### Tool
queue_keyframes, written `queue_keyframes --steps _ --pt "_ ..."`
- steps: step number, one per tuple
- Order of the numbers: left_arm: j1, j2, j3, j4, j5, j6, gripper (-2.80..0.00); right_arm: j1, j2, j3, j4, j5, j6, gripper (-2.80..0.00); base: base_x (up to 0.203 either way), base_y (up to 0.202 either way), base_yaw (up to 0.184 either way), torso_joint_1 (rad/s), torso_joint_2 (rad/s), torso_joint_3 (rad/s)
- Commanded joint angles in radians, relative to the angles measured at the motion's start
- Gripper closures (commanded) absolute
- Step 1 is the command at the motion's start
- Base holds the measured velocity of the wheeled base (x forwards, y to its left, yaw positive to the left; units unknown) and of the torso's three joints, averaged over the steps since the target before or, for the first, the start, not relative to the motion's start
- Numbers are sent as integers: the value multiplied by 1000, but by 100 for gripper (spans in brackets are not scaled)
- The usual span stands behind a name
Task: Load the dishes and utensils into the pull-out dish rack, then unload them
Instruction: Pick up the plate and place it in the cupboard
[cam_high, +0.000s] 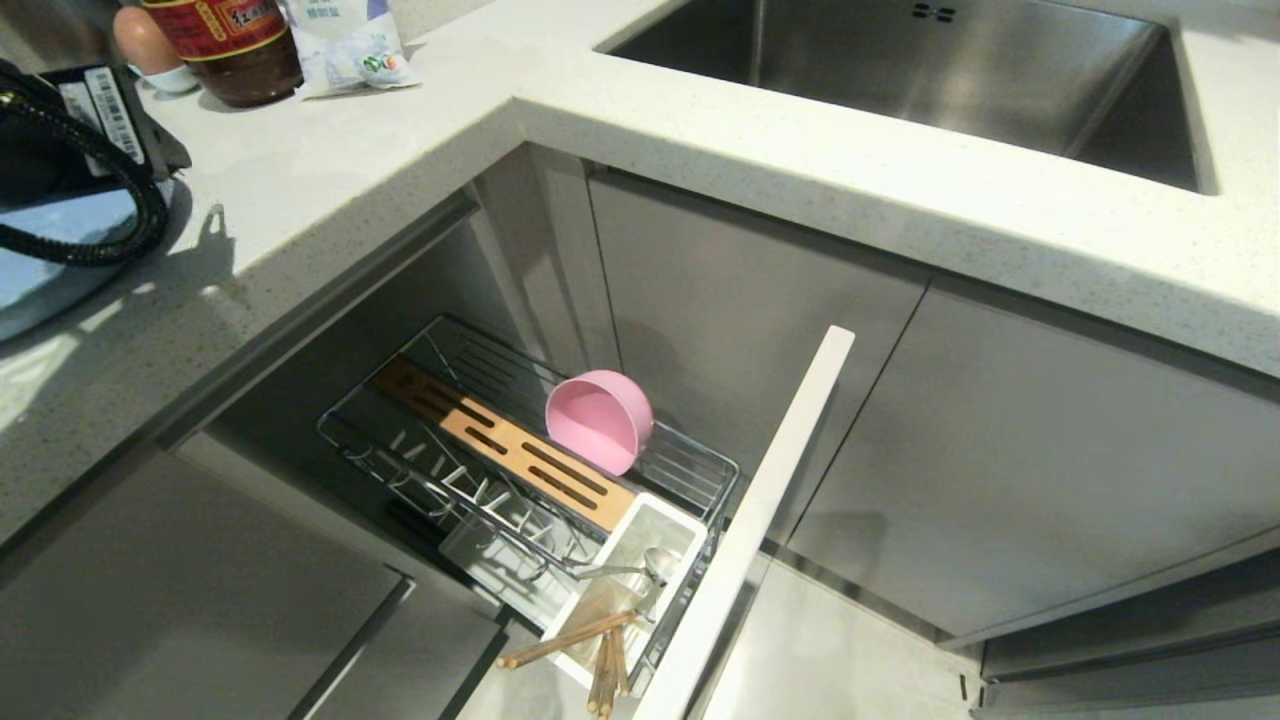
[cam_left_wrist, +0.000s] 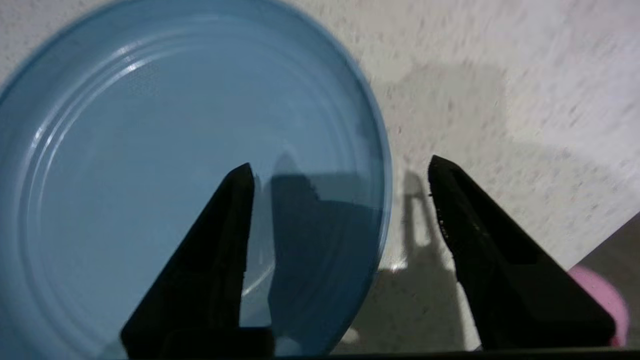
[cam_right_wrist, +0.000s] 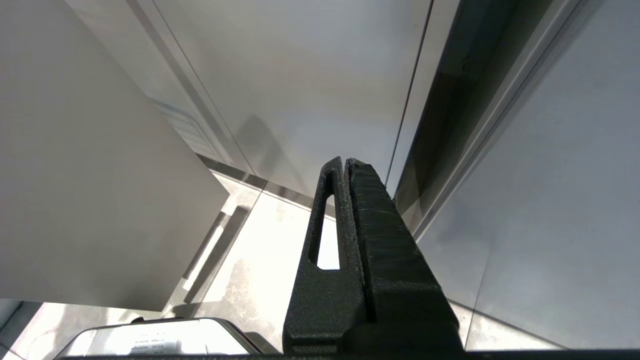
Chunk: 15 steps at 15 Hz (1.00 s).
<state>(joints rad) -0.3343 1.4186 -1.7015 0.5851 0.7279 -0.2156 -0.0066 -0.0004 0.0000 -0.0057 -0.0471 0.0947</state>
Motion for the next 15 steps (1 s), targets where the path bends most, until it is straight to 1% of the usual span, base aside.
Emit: queue_keyframes --steps 1,4,15 --pt "0 33 -24 66 2 -7 -280 0 -4 0 0 0 0 0 0 0 0 0 0 0" --pt "0 45 -32 96 2 -25 -280 -1 -3 0 0 0 0 0 0 0 0 0 0 0" --pt "15 63 -38 96 4 -28 -280 0 -4 0 0 0 0 0 0 0 0 0 0 0"
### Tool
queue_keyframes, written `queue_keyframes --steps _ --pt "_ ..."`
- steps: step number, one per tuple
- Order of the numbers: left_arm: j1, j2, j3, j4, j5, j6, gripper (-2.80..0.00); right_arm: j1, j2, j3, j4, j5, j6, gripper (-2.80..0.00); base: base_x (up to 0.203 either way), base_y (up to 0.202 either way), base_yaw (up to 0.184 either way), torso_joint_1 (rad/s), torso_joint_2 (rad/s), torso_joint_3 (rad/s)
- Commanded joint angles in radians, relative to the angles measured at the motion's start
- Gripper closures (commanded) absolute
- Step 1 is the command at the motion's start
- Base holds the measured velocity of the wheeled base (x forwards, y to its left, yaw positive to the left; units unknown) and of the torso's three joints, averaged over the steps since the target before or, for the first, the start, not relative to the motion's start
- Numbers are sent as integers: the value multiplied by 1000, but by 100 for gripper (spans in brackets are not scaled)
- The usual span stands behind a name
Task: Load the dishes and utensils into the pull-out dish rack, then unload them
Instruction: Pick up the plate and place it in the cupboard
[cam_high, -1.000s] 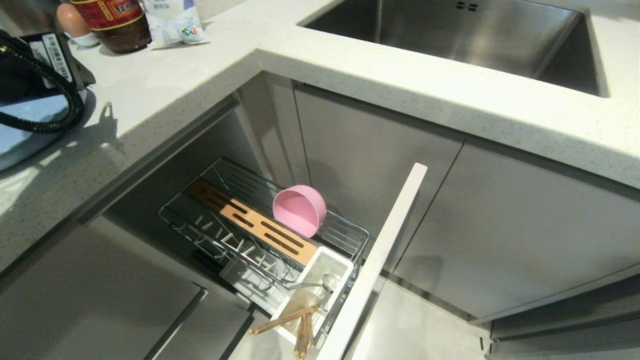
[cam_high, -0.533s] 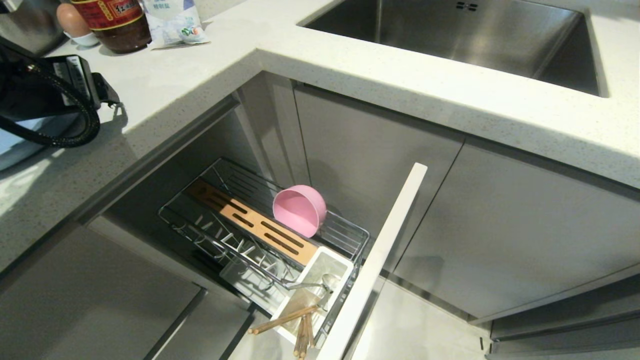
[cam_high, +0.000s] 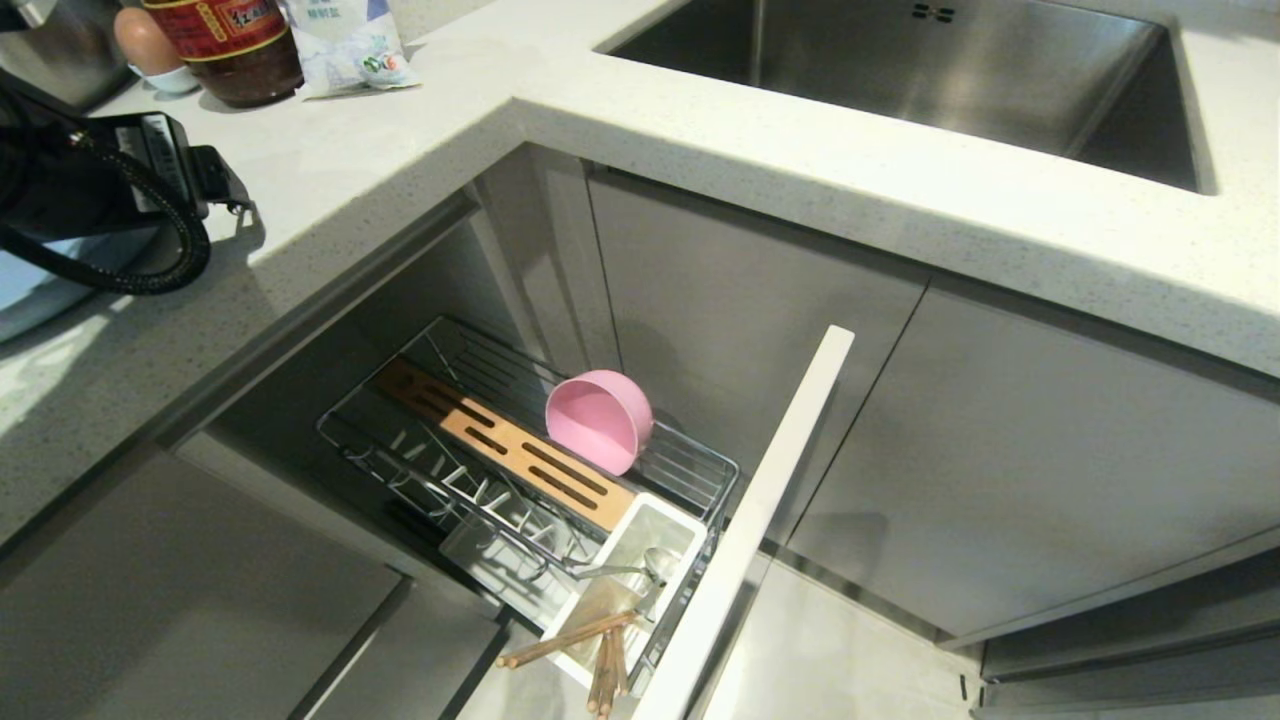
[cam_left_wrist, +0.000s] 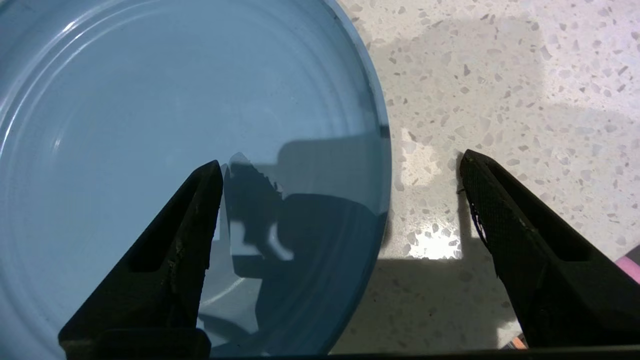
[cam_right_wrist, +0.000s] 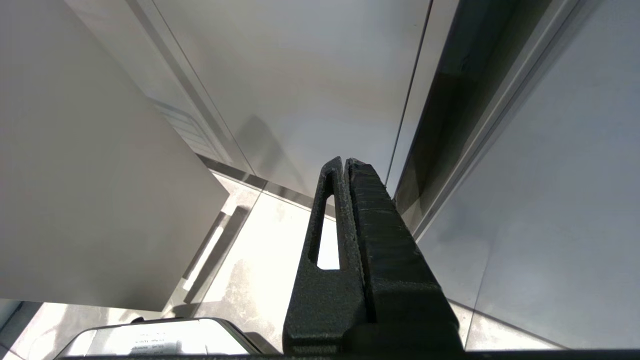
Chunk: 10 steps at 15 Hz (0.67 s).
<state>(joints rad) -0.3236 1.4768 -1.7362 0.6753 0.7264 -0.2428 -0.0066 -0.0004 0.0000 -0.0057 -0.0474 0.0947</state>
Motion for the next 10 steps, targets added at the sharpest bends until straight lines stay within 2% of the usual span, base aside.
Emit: queue_keyframes --steps 1,4,5,6,10 --pt "9 5 -5 6 5 -1 -280 0 -3 0 0 0 0 0 0 0 0 0 0 0" --pt "22 8 -6 6 5 -1 -280 0 -3 0 0 0 0 0 0 0 0 0 0 0" --pt "21 8 -7 4 5 -1 -126 0 -4 0 0 0 0 0 0 0 0 0 0 0" --pt "21 8 -11 4 4 -3 0 0 -4 0 0 0 -1 0 0 0 0 0 0 0" --pt "21 7 -11 4 4 -3 0 0 -3 0 0 0 0 0 0 0 0 0 0 0"
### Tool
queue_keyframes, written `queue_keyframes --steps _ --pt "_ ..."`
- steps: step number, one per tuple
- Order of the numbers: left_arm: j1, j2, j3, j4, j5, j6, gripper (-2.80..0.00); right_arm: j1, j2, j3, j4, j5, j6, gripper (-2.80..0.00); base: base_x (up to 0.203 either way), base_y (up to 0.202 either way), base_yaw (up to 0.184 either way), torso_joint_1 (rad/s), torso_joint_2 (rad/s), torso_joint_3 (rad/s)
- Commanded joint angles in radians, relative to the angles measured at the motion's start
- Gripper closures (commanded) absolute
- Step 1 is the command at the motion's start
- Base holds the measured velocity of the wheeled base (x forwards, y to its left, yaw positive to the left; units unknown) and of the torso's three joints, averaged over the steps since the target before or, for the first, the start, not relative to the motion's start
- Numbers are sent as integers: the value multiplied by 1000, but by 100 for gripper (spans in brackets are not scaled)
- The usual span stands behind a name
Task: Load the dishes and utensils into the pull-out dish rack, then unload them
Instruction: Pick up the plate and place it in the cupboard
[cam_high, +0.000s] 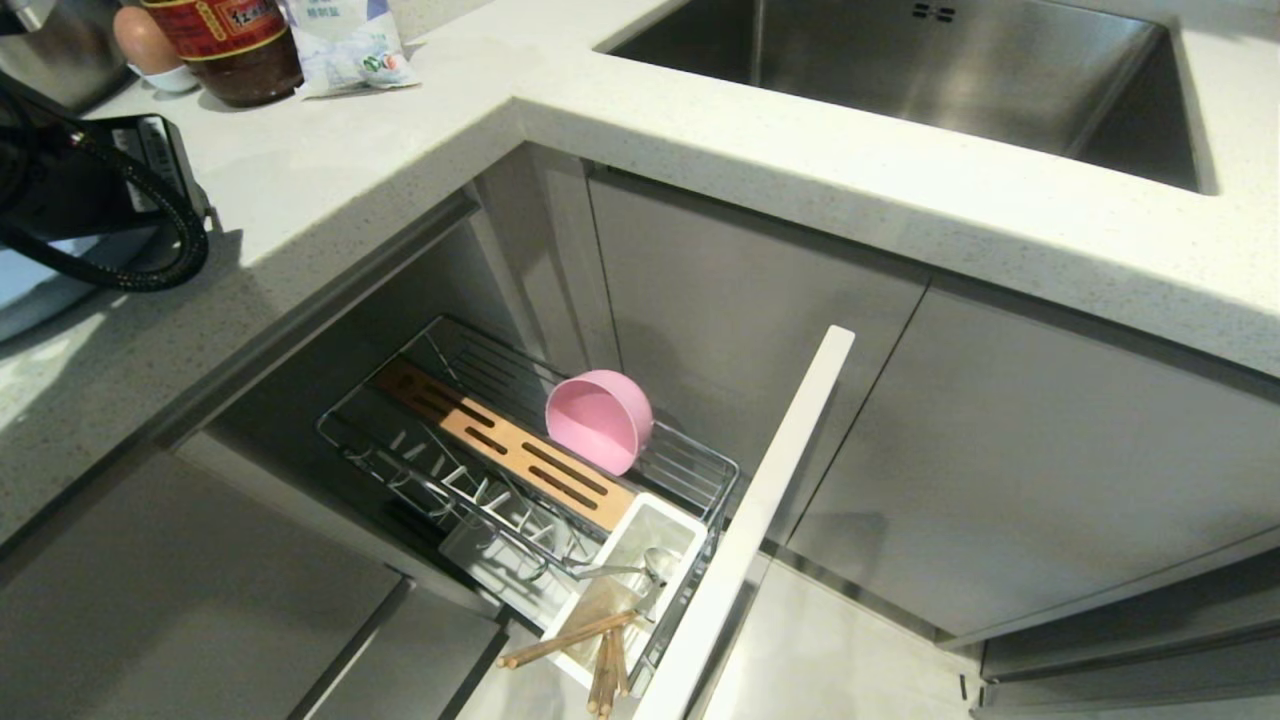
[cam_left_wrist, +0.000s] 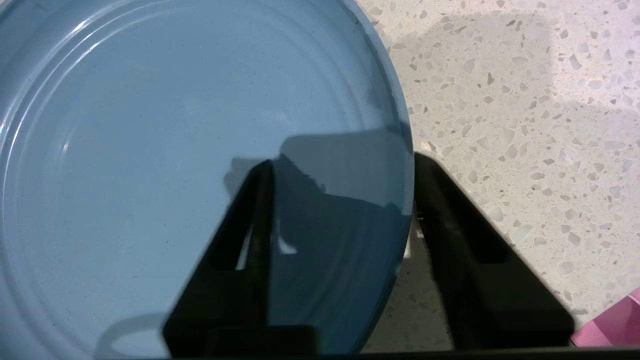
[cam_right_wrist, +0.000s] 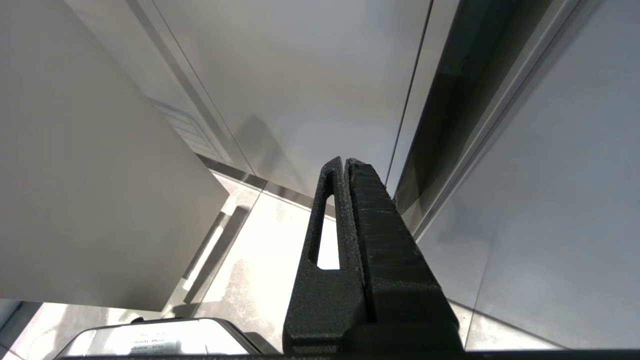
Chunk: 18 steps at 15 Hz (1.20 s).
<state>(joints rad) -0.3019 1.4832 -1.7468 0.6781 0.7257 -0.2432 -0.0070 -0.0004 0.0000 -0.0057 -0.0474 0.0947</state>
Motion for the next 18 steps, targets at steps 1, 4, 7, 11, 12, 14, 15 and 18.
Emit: queue_keyframes --steps 1,4,7,11,12,14,15,18 --pt "-2 -1 0 1 4 -2 0 1 -3 0 0 0 0 0 0 0 0 0 0 0" --pt "-1 -9 7 3 4 -3 0 1 -4 0 0 0 0 0 0 0 0 0 0 0" --pt "-2 -46 10 -2 3 -7 0 1 -4 0 0 0 0 0 0 0 0 0 0 0" --pt "-14 -77 -2 -35 4 -13 0 -1 -3 0 0 0 0 0 0 0 0 0 0 0" --pt "-21 -87 -5 -83 3 -14 0 1 -3 0 0 0 0 0 0 0 0 0 0 0" --pt "-36 -107 -6 -228 -6 -14 0 1 -4 0 0 0 0 0 0 0 0 0 0 0" --pt "-45 -112 -4 -321 -7 -14 0 0 -4 0 0 0 0 0 0 0 0 0 0 0" --pt "-112 -118 -19 -468 -2 -7 0 1 -4 0 0 0 0 0 0 0 0 0 0 0"
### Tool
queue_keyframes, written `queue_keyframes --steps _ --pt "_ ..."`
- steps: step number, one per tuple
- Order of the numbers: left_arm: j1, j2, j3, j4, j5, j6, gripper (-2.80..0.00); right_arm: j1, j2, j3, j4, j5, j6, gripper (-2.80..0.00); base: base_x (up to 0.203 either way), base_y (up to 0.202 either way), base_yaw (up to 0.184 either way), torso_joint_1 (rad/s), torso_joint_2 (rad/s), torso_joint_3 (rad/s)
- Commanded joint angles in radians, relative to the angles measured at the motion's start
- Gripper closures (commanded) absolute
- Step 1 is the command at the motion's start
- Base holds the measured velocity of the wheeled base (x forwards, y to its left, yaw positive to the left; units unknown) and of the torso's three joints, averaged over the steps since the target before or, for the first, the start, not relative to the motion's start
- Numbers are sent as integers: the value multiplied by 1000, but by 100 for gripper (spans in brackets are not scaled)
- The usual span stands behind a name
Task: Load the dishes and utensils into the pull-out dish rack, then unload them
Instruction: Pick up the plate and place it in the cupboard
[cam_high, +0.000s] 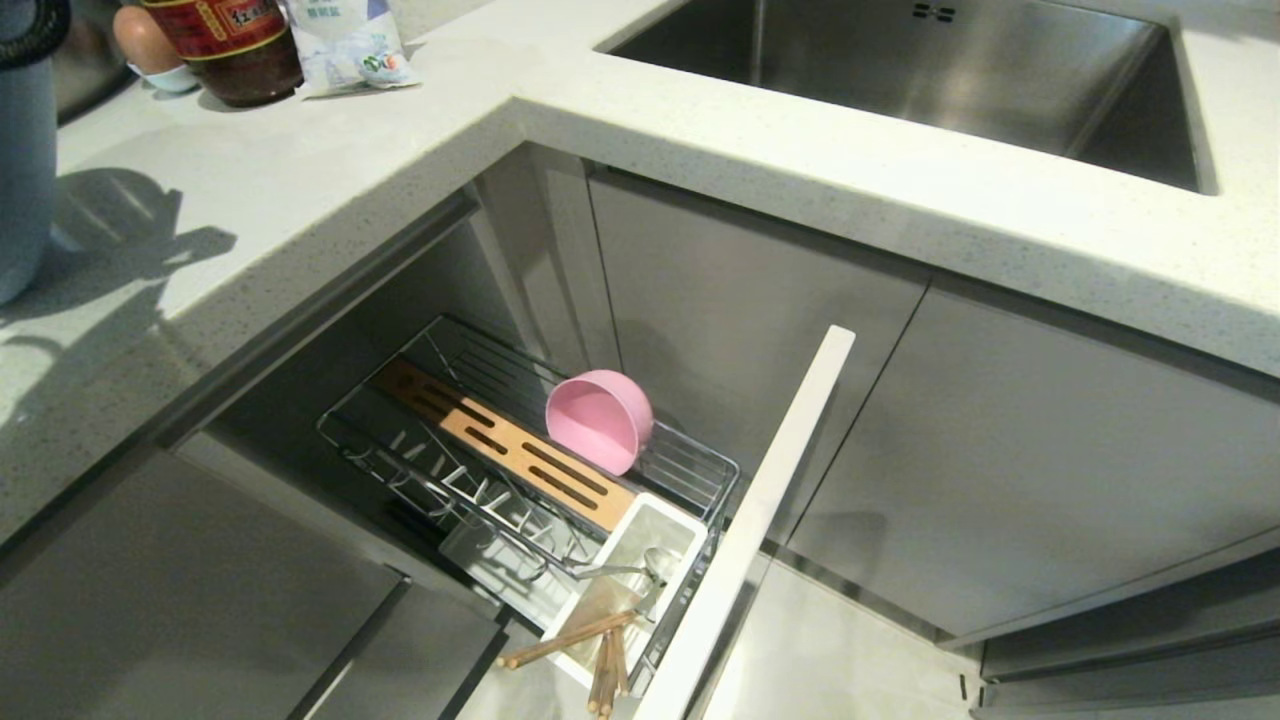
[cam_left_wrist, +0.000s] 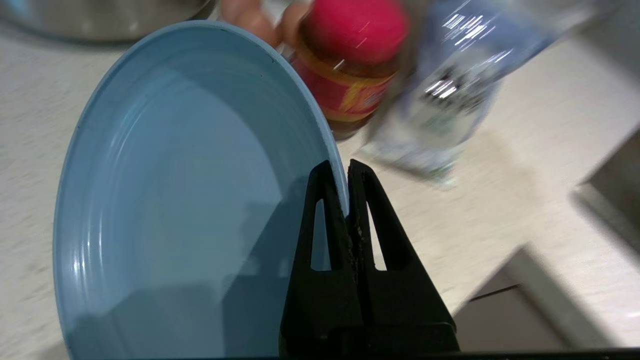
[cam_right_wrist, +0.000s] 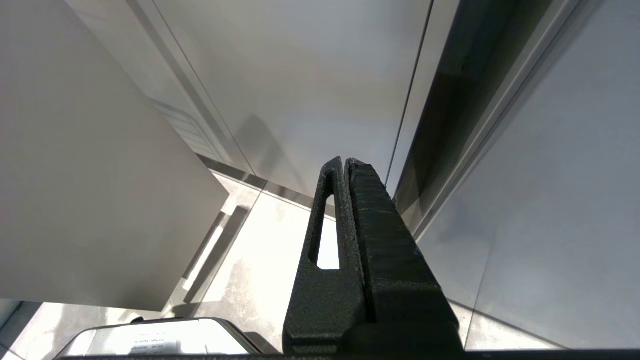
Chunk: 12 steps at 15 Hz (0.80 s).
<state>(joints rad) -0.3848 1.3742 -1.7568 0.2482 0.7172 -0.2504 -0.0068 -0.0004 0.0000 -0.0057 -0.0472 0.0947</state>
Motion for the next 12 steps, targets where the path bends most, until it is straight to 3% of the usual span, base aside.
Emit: queue_keyframes --steps 1,9,12 --pt "-64 -9 -12 -72 11 -1 0 -1 -4 0 0 0 0 0 0 0 0 0 0 0" --pt "-525 46 1 -489 62 22 0 1 -3 0 0 0 0 0 0 0 0 0 0 0" --pt "-651 72 76 -589 66 22 0 1 -4 0 0 0 0 0 0 0 0 0 0 0"
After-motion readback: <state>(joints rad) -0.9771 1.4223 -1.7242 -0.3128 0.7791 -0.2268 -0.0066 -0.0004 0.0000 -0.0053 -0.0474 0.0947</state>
